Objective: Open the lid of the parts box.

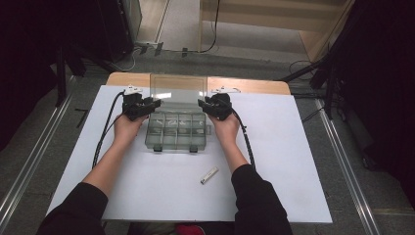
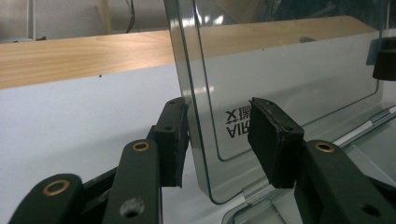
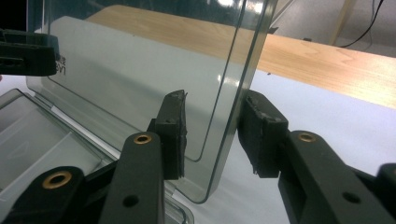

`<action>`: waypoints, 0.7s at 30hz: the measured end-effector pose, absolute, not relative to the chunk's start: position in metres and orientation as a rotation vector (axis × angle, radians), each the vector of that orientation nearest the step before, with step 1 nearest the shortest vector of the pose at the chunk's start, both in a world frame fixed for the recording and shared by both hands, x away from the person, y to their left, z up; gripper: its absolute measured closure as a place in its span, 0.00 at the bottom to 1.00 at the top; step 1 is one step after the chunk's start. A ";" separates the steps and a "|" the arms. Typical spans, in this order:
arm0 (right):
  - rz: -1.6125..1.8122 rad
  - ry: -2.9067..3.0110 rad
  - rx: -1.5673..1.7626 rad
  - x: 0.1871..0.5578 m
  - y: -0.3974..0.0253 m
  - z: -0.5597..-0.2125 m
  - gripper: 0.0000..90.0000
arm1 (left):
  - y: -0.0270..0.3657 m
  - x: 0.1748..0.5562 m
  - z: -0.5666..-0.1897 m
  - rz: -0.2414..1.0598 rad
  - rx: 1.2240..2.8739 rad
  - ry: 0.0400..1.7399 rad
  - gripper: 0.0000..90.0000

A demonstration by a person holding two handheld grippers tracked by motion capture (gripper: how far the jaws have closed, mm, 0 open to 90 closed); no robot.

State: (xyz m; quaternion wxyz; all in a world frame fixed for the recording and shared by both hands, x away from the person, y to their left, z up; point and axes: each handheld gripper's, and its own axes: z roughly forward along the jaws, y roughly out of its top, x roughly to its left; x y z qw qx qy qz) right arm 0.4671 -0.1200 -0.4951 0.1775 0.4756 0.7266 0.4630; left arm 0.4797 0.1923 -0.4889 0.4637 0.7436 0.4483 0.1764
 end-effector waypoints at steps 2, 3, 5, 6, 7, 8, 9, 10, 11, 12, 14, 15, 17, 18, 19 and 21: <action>1.309 2.063 1.352 0.467 -0.120 -0.496 0.69 | 0.192 0.480 -0.490 0.431 1.825 1.104 0.61; 1.315 2.063 1.354 0.468 -0.120 -0.497 0.69 | 0.192 0.480 -0.490 0.431 1.823 1.106 0.61; 1.319 2.063 1.367 0.469 -0.121 -0.498 0.68 | 0.192 0.481 -0.491 0.429 1.820 1.112 0.61; 1.323 2.060 1.370 0.469 -0.121 -0.499 0.68 | 0.192 0.481 -0.491 0.425 1.820 1.115 0.61; 1.322 2.059 1.373 0.469 -0.120 -0.500 0.67 | 0.192 0.481 -0.492 0.424 1.819 1.118 0.61; 1.324 2.058 1.375 0.470 -0.120 -0.500 0.67 | 0.192 0.482 -0.492 0.422 1.822 1.121 0.60; 1.327 2.059 1.382 0.470 -0.120 -0.501 0.66 | 0.192 0.482 -0.492 0.419 1.824 1.124 0.60; 1.329 2.059 1.389 0.470 -0.120 -0.502 0.66 | 0.192 0.482 -0.493 0.419 1.826 1.129 0.59; 1.329 2.060 1.394 0.471 -0.120 -0.503 0.66 | 0.191 0.482 -0.493 0.420 1.828 1.131 0.59; 1.330 2.058 1.404 0.471 -0.120 -0.503 0.65 | 0.191 0.482 -0.494 0.419 1.828 1.134 0.58; 1.330 2.060 1.417 0.471 -0.120 -0.505 0.64 | 0.190 0.482 -0.495 0.420 1.835 1.135 0.56; 1.327 2.062 1.421 0.471 -0.120 -0.506 0.63 | 0.190 0.482 -0.495 0.419 1.834 1.137 0.56; 1.325 2.061 1.426 0.471 -0.119 -0.507 0.62 | 0.190 0.483 -0.496 0.417 1.834 1.141 0.55; 1.324 2.062 1.432 0.471 -0.119 -0.507 0.62 | 0.190 0.483 -0.496 0.414 1.832 1.144 0.54; 1.324 2.063 1.435 0.471 -0.119 -0.507 0.61 | 0.190 0.483 -0.497 0.409 1.830 1.147 0.54; 1.326 2.062 1.441 0.472 -0.119 -0.508 0.60 | 0.190 0.483 -0.498 0.405 1.830 1.151 0.54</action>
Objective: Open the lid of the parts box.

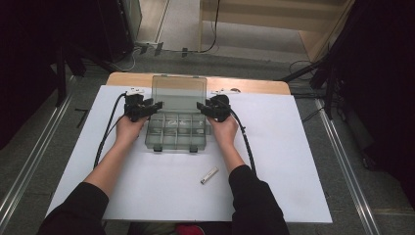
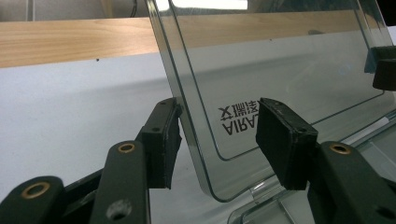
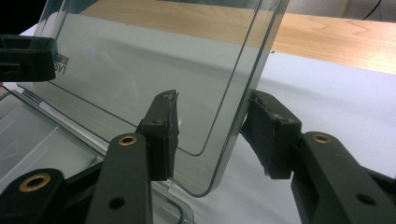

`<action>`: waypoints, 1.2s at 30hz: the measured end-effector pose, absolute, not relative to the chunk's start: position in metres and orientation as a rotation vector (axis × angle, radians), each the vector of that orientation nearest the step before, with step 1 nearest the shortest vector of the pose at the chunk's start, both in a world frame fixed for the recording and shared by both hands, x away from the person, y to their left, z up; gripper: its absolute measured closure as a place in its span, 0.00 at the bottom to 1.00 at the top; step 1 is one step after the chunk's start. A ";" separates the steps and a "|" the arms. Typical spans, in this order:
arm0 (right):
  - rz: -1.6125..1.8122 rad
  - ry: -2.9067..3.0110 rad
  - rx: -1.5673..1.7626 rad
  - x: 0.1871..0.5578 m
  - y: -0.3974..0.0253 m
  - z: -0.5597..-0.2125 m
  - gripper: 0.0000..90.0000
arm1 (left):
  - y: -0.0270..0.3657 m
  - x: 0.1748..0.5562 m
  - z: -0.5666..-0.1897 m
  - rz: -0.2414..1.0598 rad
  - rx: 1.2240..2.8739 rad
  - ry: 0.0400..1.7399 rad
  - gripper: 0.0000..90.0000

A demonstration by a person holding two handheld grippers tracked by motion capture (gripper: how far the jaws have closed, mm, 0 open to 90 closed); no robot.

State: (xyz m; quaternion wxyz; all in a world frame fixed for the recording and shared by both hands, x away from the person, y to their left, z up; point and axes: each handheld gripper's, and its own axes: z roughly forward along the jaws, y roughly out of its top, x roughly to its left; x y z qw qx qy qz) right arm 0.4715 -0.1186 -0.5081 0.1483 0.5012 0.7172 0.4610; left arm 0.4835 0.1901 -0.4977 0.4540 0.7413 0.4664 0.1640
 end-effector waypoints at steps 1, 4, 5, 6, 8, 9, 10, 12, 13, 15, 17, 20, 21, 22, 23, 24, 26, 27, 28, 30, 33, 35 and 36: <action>1.324 2.066 1.450 0.472 -0.118 -0.508 0.60 | 0.190 0.484 -0.498 0.404 1.830 1.152 0.53; 1.326 2.073 1.463 0.472 -0.119 -0.510 0.58 | 0.190 0.484 -0.500 0.398 1.835 1.155 0.51; 1.328 2.073 1.469 0.472 -0.119 -0.511 0.58 | 0.190 0.484 -0.500 0.394 1.834 1.157 0.50; 1.330 2.073 1.471 0.472 -0.119 -0.511 0.58 | 0.190 0.484 -0.500 0.389 1.831 1.159 0.50; 1.327 2.077 1.476 0.472 -0.119 -0.512 0.57 | 0.190 0.485 -0.501 0.378 1.829 1.162 0.50; 1.326 2.079 1.477 0.472 -0.118 -0.512 0.56 | 0.190 0.485 -0.501 0.372 1.826 1.166 0.50; 1.327 2.082 1.478 0.472 -0.118 -0.512 0.56 | 0.190 0.485 -0.502 0.368 1.826 1.168 0.49; 1.324 2.086 1.480 0.472 -0.118 -0.513 0.55 | 0.190 0.485 -0.502 0.366 1.827 1.169 0.48; 1.322 2.088 1.482 0.472 -0.118 -0.513 0.55 | 0.190 0.485 -0.502 0.366 1.828 1.168 0.48; 1.321 2.094 1.487 0.472 -0.118 -0.513 0.54 | 0.190 0.485 -0.502 0.365 1.830 1.168 0.48; 1.319 2.098 1.487 0.472 -0.118 -0.513 0.54 | 0.190 0.485 -0.502 0.357 1.830 1.173 0.48; 1.323 2.104 1.498 0.472 -0.118 -0.513 0.53 | 0.190 0.485 -0.503 0.345 1.831 1.175 0.46; 1.324 2.106 1.502 0.472 -0.118 -0.514 0.53 | 0.190 0.485 -0.504 0.343 1.830 1.177 0.46; 1.323 2.108 1.507 0.472 -0.118 -0.514 0.52 | 0.190 0.485 -0.504 0.341 1.829 1.178 0.46; 1.324 2.111 1.512 0.472 -0.118 -0.514 0.52 | 0.190 0.485 -0.504 0.340 1.828 1.180 0.46; 1.322 2.117 1.511 0.472 -0.118 -0.514 0.51 | 0.190 0.486 -0.504 0.337 1.827 1.182 0.46; 1.312 2.125 1.505 0.472 -0.117 -0.515 0.51 | 0.190 0.486 -0.504 0.334 1.826 1.188 0.44; 1.312 2.125 1.512 0.472 -0.117 -0.514 0.51 | 0.190 0.486 -0.504 0.332 1.826 1.190 0.43; 1.314 2.124 1.521 0.472 -0.117 -0.515 0.51 | 0.190 0.486 -0.505 0.329 1.826 1.192 0.43; 1.321 2.122 1.531 0.473 -0.117 -0.515 0.51 | 0.190 0.486 -0.505 0.326 1.828 1.192 0.43; 1.324 2.122 1.548 0.473 -0.118 -0.515 0.50 | 0.190 0.486 -0.505 0.317 1.823 1.200 0.43; 1.335 2.122 1.558 0.473 -0.118 -0.516 0.49 | 0.191 0.487 -0.506 0.306 1.819 1.202 0.41; 1.339 2.122 1.565 0.473 -0.118 -0.516 0.48 | 0.191 0.487 -0.506 0.304 1.819 1.205 0.41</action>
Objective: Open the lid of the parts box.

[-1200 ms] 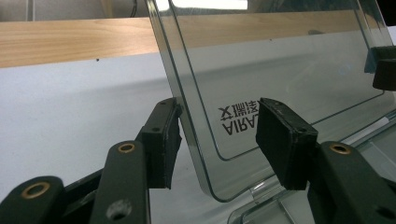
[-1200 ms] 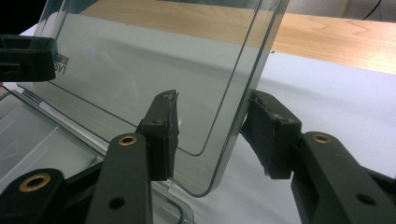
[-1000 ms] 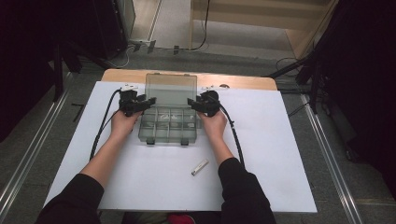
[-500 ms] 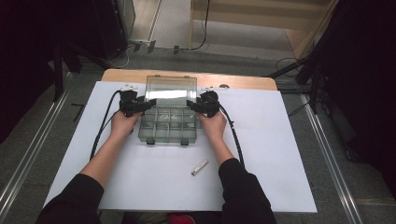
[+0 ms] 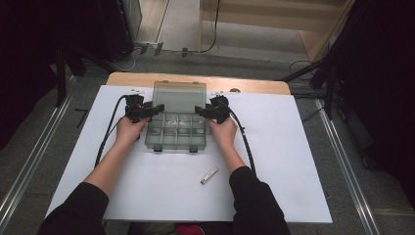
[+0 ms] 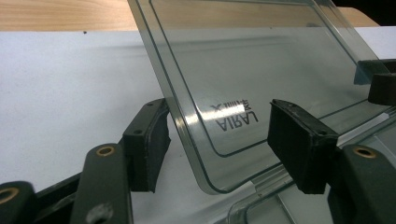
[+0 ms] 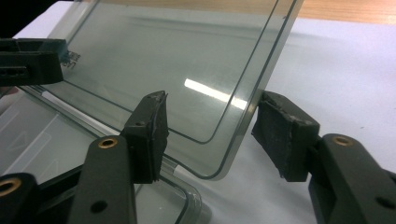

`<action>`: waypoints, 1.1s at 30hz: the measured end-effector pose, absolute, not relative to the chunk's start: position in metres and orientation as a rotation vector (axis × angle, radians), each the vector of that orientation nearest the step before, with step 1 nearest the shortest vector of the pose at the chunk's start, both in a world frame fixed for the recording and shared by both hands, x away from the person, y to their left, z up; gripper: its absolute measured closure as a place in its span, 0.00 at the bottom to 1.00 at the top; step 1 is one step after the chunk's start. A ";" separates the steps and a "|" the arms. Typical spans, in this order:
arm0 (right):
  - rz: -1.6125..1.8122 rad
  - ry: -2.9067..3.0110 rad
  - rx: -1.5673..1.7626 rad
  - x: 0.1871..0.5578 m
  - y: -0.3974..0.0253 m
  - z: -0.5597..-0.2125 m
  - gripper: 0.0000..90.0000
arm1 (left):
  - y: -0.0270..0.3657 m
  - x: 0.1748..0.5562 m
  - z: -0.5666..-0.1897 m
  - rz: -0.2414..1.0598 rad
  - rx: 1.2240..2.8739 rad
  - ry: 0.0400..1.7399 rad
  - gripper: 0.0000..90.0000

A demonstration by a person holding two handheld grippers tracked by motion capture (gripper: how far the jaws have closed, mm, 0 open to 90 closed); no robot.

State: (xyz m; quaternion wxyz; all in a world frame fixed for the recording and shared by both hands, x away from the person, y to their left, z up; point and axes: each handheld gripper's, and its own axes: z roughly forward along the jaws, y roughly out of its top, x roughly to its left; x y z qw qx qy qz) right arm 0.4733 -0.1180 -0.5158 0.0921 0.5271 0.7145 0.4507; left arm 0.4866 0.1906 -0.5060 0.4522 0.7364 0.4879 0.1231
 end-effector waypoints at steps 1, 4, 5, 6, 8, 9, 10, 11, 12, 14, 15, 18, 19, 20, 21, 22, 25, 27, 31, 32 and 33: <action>1.338 2.121 1.568 0.473 -0.118 -0.516 0.47 | 0.191 0.487 -0.506 0.304 1.819 1.205 0.41; 1.344 2.118 1.581 0.474 -0.118 -0.516 0.45 | 0.191 0.487 -0.506 0.301 1.818 1.204 0.39; 1.343 2.117 1.582 0.474 -0.118 -0.517 0.44 | 0.191 0.487 -0.506 0.300 1.818 1.206 0.39; 1.342 2.118 1.584 0.474 -0.118 -0.517 0.44 | 0.191 0.487 -0.506 0.302 1.818 1.204 0.39; 1.341 2.120 1.583 0.474 -0.118 -0.517 0.44 | 0.190 0.486 -0.506 0.322 1.828 1.195 0.38; 1.341 2.120 1.582 0.474 -0.118 -0.516 0.43 | 0.190 0.486 -0.505 0.340 1.835 1.182 0.38; 1.336 2.120 1.573 0.474 -0.118 -0.516 0.42 | 0.190 0.485 -0.503 0.355 1.839 1.171 0.38; 1.330 2.122 1.555 0.474 -0.118 -0.515 0.41 | 0.190 0.484 -0.501 0.358 1.830 1.165 0.38; 1.332 2.123 1.540 0.473 -0.119 -0.513 0.40 | 0.191 0.484 -0.499 0.346 1.819 1.161 0.37; 1.344 2.123 1.524 0.472 -0.120 -0.509 0.38 | 0.193 0.483 -0.495 0.331 1.802 1.156 0.35; 1.351 2.129 1.515 0.471 -0.121 -0.506 0.37 | 0.194 0.482 -0.492 0.330 1.796 1.151 0.35; 1.339 2.158 1.481 0.467 -0.123 -0.499 0.36 | 0.195 0.479 -0.485 0.326 1.796 1.144 0.35; 1.325 2.167 1.462 0.466 -0.124 -0.497 0.35 | 0.195 0.478 -0.483 0.318 1.794 1.142 0.35; 1.323 2.185 1.446 0.464 -0.125 -0.495 0.33 | 0.195 0.477 -0.481 0.299 1.795 1.140 0.35; 1.324 2.195 1.428 0.463 -0.125 -0.493 0.32 | 0.195 0.475 -0.479 0.283 1.800 1.139 0.35; 1.327 2.206 1.412 0.461 -0.126 -0.490 0.32 | 0.195 0.474 -0.478 0.271 1.806 1.133 0.35; 1.343 2.228 1.384 0.455 -0.129 -0.483 0.31 | 0.193 0.470 -0.475 0.229 1.833 1.109 0.33; 1.357 2.237 1.356 0.450 -0.131 -0.479 0.31 | 0.190 0.467 -0.474 0.221 1.872 1.092 0.33; 1.368 2.292 1.320 0.441 -0.133 -0.473 0.31 | 0.187 0.459 -0.469 0.187 1.925 1.057 0.33; 1.371 2.306 1.310 0.439 -0.134 -0.472 0.31 | 0.186 0.457 -0.468 0.179 1.937 1.048 0.33; 1.370 2.321 1.307 0.436 -0.134 -0.471 0.31 | 0.185 0.455 -0.466 0.178 1.945 1.035 0.33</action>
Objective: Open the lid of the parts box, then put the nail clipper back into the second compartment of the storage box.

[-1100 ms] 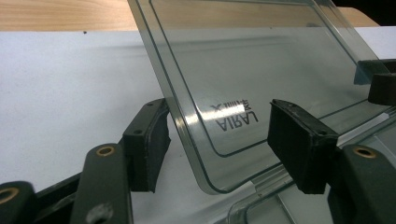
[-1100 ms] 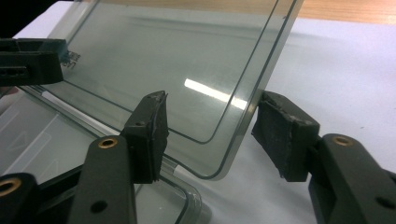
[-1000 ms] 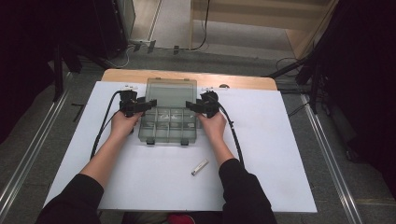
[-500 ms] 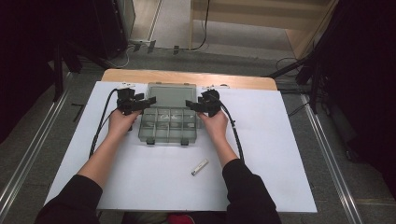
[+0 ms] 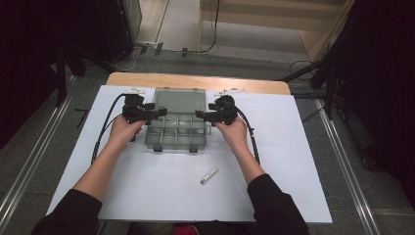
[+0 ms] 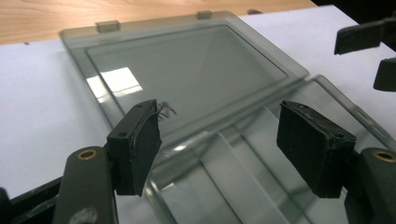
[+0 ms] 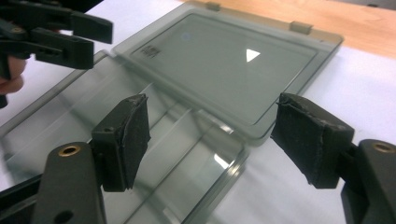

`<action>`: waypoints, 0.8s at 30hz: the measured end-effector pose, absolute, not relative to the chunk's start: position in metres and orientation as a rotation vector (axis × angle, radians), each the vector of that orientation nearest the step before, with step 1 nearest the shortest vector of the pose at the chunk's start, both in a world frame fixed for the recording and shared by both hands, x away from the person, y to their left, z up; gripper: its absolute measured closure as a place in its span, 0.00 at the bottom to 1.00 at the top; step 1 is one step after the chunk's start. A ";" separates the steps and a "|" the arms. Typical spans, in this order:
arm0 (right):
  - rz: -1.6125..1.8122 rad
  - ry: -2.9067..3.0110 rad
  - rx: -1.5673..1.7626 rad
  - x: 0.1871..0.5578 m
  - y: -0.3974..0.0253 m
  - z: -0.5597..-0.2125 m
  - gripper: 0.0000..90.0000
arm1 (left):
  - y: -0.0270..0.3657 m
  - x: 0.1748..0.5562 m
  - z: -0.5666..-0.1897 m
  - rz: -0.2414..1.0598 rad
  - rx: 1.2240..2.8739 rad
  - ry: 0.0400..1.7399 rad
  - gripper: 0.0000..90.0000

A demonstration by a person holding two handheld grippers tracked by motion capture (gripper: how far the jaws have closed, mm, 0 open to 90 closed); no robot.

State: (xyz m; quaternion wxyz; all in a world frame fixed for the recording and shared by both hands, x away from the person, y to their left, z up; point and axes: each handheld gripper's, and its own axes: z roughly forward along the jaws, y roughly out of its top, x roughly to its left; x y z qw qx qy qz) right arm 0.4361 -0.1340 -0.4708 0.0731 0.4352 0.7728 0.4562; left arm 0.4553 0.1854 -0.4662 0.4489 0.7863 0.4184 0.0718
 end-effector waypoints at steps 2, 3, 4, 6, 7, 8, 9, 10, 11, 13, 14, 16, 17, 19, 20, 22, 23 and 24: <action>1.365 2.337 1.304 0.431 -0.134 -0.469 0.31 | 0.184 0.452 -0.463 0.173 1.956 1.019 0.33; 1.365 2.346 1.300 0.429 -0.135 -0.469 0.31 | 0.183 0.450 -0.461 0.163 1.954 1.014 0.33; 1.359 2.357 1.300 0.426 -0.134 -0.468 0.31 | 0.182 0.449 -0.460 0.154 1.954 1.007 0.33; 1.357 2.383 1.277 0.421 -0.134 -0.467 0.31 | 0.179 0.445 -0.456 0.147 1.953 0.992 0.33; 1.363 2.398 1.268 0.418 -0.134 -0.467 0.31 | 0.178 0.443 -0.455 0.148 1.947 0.981 0.33; 1.372 2.400 1.264 0.416 -0.134 -0.466 0.31 | 0.177 0.441 -0.454 0.152 1.930 0.977 0.33; 1.383 2.405 1.260 0.413 -0.135 -0.466 0.31 | 0.177 0.439 -0.453 0.153 1.912 0.977 0.33; 1.387 2.414 1.254 0.411 -0.136 -0.466 0.31 | 0.176 0.438 -0.452 0.144 1.900 0.975 0.33; 1.394 2.418 1.250 0.409 -0.136 -0.466 0.31 | 0.176 0.436 -0.451 0.134 1.902 0.972 0.33; 1.401 2.423 1.240 0.405 -0.138 -0.465 0.31 | 0.175 0.433 -0.450 0.125 1.905 0.963 0.33; 1.402 2.424 1.227 0.402 -0.138 -0.464 0.31 | 0.175 0.432 -0.449 0.124 1.910 0.960 0.33; 1.412 2.426 1.222 0.397 -0.140 -0.463 0.31 | 0.174 0.428 -0.449 0.121 1.928 0.957 0.33; 1.418 2.429 1.219 0.394 -0.140 -0.463 0.31 | 0.173 0.426 -0.449 0.120 1.940 0.952 0.33; 1.411 2.434 1.205 0.389 -0.142 -0.462 0.31 | 0.174 0.422 -0.448 0.134 1.939 0.942 0.33; 1.407 2.438 1.194 0.386 -0.142 -0.461 0.31 | 0.174 0.420 -0.448 0.131 1.935 0.941 0.33; 1.412 2.440 1.182 0.382 -0.144 -0.458 0.30 | 0.175 0.417 -0.448 0.128 1.937 0.938 0.33; 1.422 2.439 1.182 0.381 -0.145 -0.457 0.30 | 0.175 0.415 -0.448 0.129 1.937 0.933 0.33; 1.428 2.438 1.177 0.379 -0.146 -0.457 0.30 | 0.175 0.413 -0.448 0.125 1.941 0.928 0.33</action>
